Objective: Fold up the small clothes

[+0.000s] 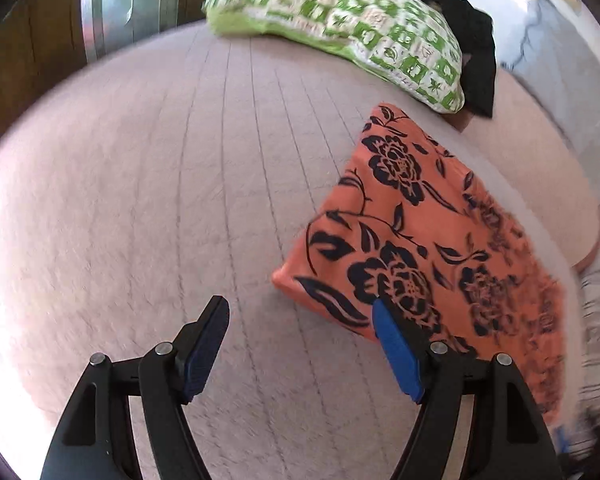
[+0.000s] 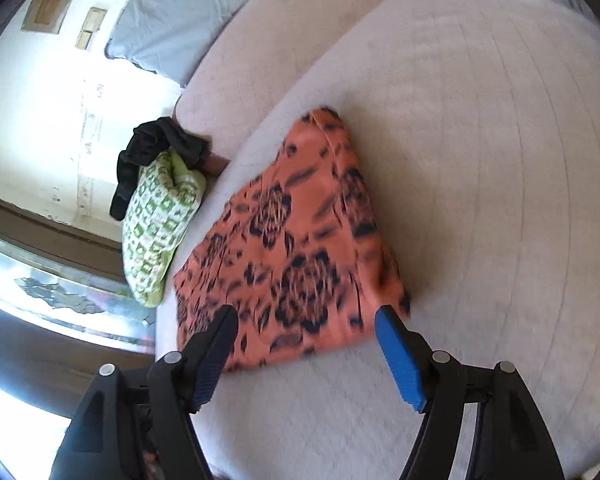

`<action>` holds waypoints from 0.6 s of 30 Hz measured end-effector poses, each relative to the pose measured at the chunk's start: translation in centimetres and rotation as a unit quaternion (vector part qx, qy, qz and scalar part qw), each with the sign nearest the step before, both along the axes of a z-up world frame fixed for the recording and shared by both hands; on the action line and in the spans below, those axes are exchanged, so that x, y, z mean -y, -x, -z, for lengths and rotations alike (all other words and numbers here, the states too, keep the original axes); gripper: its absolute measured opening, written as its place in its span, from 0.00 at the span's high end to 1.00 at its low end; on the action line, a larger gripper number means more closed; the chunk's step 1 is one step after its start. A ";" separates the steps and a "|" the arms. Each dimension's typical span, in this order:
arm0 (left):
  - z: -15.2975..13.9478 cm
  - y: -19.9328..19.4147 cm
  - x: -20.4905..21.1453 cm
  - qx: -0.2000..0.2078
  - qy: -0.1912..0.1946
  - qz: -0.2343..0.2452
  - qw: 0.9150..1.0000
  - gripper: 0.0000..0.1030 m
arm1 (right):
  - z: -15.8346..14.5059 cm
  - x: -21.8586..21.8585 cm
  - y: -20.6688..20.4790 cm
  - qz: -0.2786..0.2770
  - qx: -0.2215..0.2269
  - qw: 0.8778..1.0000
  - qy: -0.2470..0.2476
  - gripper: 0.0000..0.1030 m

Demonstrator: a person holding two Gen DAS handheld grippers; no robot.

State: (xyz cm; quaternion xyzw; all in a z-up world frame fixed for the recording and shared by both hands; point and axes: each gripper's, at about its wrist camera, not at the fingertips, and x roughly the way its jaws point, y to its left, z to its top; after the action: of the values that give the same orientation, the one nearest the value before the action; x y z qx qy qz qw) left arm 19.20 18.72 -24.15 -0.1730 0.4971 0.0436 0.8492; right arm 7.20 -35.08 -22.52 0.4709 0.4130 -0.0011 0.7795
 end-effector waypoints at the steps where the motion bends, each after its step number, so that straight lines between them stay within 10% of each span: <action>1: 0.4 0.0 -0.3 -0.003 0.028 0.002 1.000 0.27 | 0.3 -0.1 0.4 -0.001 -0.005 1.000 -0.010 0.28; 8: 1.4 -0.1 -0.4 0.014 0.131 0.007 0.991 0.39 | 0.2 -2.8 0.6 -0.017 0.016 1.000 -0.013 0.28; 11: 1.7 -1.4 0.1 0.015 0.131 0.016 0.991 0.58 | -1.3 -5.2 -0.5 -0.046 0.059 0.997 0.018 0.28; 18: 1.9 -3.5 1.3 0.036 0.122 0.013 0.992 0.57 | -2.3 -9.6 -5.2 -0.082 0.084 0.989 0.087 0.42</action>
State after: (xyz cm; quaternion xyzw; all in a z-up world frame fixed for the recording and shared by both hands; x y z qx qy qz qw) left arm 22.65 17.42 -26.02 -0.2702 0.4697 -0.0346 0.8397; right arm 12.39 -25.45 -20.18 0.3641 0.3818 0.0662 0.8469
